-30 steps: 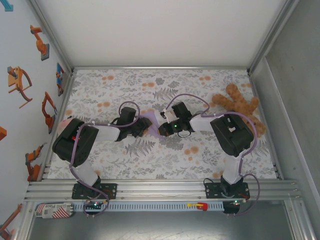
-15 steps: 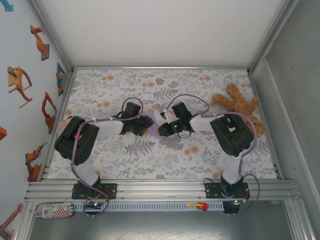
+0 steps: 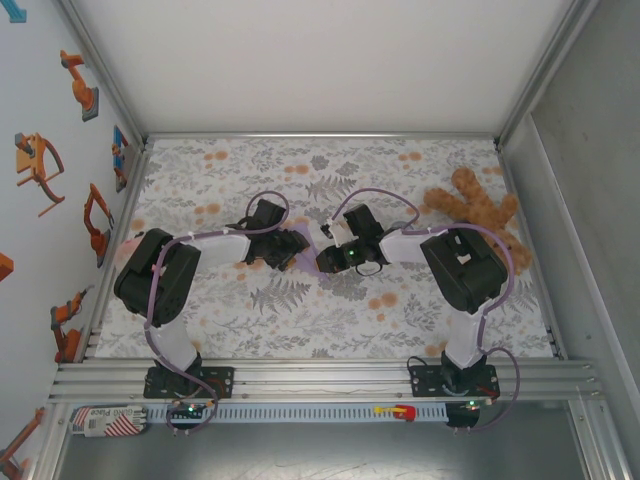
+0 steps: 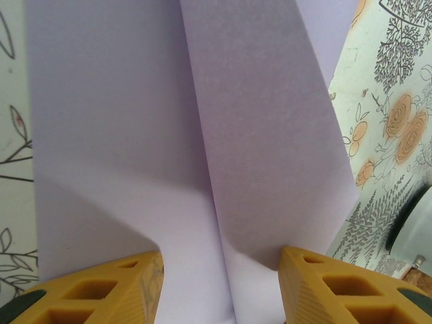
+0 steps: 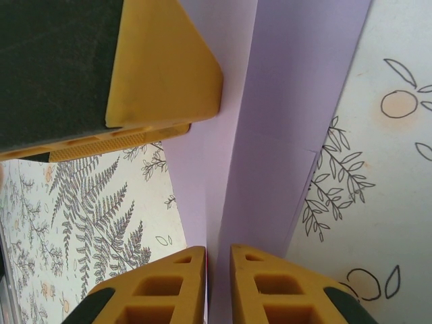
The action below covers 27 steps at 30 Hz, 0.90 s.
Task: Fold a paper plane with a square sheet of paper (pick it up from the middle)
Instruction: Fourth fold the wing at the center of the table.
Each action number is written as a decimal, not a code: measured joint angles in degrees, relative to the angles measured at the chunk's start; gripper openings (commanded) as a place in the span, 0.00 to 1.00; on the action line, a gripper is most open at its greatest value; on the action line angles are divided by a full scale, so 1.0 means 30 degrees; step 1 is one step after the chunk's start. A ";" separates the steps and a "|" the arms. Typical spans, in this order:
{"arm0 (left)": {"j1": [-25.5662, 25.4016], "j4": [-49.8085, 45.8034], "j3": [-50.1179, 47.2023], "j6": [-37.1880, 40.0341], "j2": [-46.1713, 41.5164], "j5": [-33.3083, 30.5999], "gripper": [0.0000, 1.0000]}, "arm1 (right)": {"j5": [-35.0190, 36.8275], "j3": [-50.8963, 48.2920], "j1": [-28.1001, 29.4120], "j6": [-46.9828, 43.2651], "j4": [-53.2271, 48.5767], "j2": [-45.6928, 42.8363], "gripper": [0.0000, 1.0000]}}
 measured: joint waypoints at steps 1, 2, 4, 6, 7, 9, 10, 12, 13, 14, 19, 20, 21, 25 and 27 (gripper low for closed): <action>0.0000 -0.0029 0.0022 0.0000 0.0007 0.0000 0.51 | -0.0015 0.0000 0.0000 0.0000 -0.0007 0.0015 0.15; -0.0007 -0.0051 0.0051 0.0007 0.0015 -0.0007 0.51 | -0.0029 0.0000 0.0000 -0.0007 -0.0007 0.0036 0.15; -0.0015 -0.0095 0.0080 0.0015 0.0029 -0.0015 0.51 | -0.0058 0.0000 0.0000 -0.0007 -0.0036 0.0117 0.14; -0.0036 -0.0138 0.0117 0.0044 0.0044 -0.0058 0.51 | -0.0073 0.0000 0.0000 -0.0007 -0.0102 0.0211 0.13; -0.0044 -0.0175 0.0146 0.0058 0.0044 -0.0058 0.51 | -0.0073 0.0000 0.0000 -0.0007 -0.0117 0.0248 0.13; -0.0051 -0.0284 0.0226 0.0073 0.0080 -0.0073 0.51 | -0.0087 0.0000 0.0000 -0.0015 -0.0124 0.0277 0.11; -0.0051 -0.0313 0.0240 0.0080 0.0080 -0.0073 0.51 | -0.0087 0.0000 0.0000 -0.0015 -0.0117 0.0284 0.11; -0.0051 -0.0350 0.0262 0.0109 0.0095 -0.0073 0.51 | -0.0153 0.0000 0.0000 -0.0015 -0.0117 0.0313 0.08; -0.0058 -0.0386 0.0291 0.0146 0.0095 -0.0073 0.51 | -0.0168 0.0000 0.0000 -0.0015 -0.0124 0.0328 0.07; -0.0058 -0.0430 0.0321 0.0153 0.0109 -0.0073 0.51 | -0.0219 0.0000 0.0000 -0.0022 -0.0117 0.0357 0.06; -0.0073 -0.0721 0.0517 0.0357 0.0117 -0.0146 0.52 | -0.0437 0.0015 -0.0036 0.0022 -0.0066 0.0481 0.02; -0.0087 -0.0823 0.0590 0.0408 0.0124 -0.0175 0.52 | -0.0488 0.0015 -0.0051 0.0058 -0.0058 0.0495 0.01; -0.0087 -0.0925 0.0663 0.0481 0.0124 -0.0204 0.52 | -0.0517 0.0015 -0.0073 0.0073 -0.0051 0.0510 0.01; -0.0087 -0.1683 0.1013 0.0976 0.0109 -0.0270 0.53 | -0.0882 0.0015 -0.0226 0.0437 0.0117 0.0605 0.00; -0.0066 -0.1945 0.1100 0.1253 0.0022 -0.0270 0.54 | -0.1195 0.0015 -0.0350 0.0729 0.0240 0.0707 0.00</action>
